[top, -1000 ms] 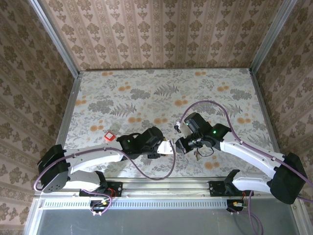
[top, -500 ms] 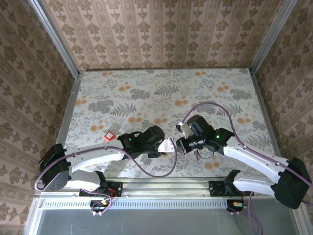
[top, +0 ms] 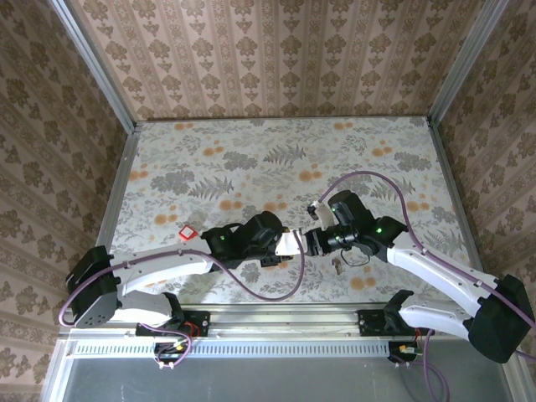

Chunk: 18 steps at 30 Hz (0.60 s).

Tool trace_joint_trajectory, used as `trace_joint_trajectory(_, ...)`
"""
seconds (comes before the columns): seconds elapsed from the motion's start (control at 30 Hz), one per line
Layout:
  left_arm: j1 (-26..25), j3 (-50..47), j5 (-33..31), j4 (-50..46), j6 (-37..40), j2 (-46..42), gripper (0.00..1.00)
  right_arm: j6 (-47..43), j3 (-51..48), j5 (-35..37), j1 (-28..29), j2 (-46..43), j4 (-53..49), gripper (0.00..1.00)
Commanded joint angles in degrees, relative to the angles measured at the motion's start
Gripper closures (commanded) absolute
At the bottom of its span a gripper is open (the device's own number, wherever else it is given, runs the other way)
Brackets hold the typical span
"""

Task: Unlock with the key

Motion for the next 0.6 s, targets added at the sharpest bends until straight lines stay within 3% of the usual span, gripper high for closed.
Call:
trace_joint_trajectory(0.0,-1.2,4.4,6.8,13.1,-1.7,-1.3,1.00,0.8,-0.3,-5.6,0.9,-0.3,5.9,0.57)
trace_joint_trajectory(0.4,-0.9,5.9,6.9,10.7,-0.9,0.7,1.00,4.4,-0.9,-9.6,-0.1,-1.9,9.7,0.47)
trace_joint_trajectory(0.57,-0.8,6.0,6.9,10.9,-0.9,1.0,1.00,4.7,-1.2,-9.8,-0.3,-1.8,9.0,0.51)
